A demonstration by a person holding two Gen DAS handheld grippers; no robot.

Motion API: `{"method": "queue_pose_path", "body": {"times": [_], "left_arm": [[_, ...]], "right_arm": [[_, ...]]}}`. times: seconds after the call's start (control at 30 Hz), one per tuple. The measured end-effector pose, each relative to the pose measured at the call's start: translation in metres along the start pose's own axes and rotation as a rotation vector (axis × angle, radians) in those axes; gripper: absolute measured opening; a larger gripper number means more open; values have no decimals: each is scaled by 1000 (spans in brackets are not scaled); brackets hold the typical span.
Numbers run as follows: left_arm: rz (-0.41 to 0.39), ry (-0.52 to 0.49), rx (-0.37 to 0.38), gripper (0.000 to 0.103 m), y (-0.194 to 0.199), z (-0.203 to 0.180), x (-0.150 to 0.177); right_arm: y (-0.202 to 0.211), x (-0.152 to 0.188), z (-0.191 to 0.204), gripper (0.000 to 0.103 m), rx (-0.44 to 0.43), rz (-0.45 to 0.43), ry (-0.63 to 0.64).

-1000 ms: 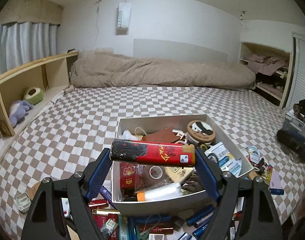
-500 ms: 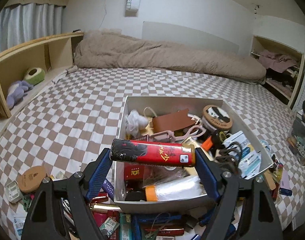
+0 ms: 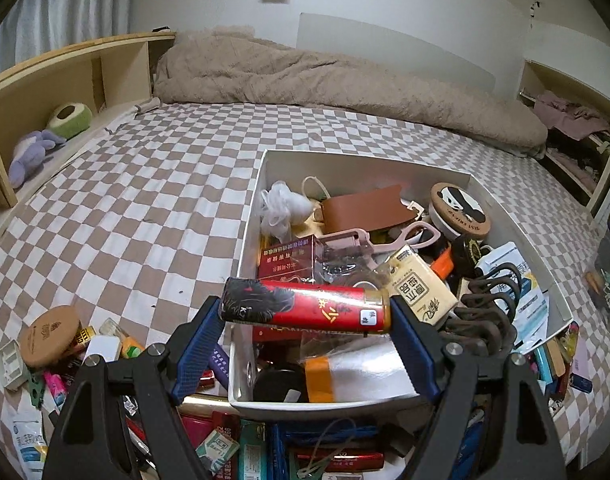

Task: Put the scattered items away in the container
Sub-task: 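Lift both held lighters and carry them over the open box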

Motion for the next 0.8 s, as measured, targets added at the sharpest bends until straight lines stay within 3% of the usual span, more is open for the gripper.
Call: {"method": "queue_pose_path", "body": {"times": [0.53, 0.6, 0.67, 0.8], "left_arm": [[54, 23, 30, 82, -2, 5, 7], [55, 17, 27, 85, 0, 5, 8], [49, 17, 24, 96, 1, 6, 7], [44, 16, 27, 96, 4, 7, 7]], "right_arm": [[-19, 6, 42, 81, -23, 68, 94], [-23, 7, 47, 81, -22, 82, 98], [-27, 9, 50, 81, -26, 98, 103], [-32, 12, 56, 81, -27, 123, 108]]}}
Point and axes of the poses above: each gripper's, at about its wrist camera, not at the fingertips, and y roughly against the way its jaws point, z to its left, x to its underside, the point moved 10 cm from there along -y, roughly the way its jaws point, and after that the axes turned 15 degrees about x, right-handed, at the moved point
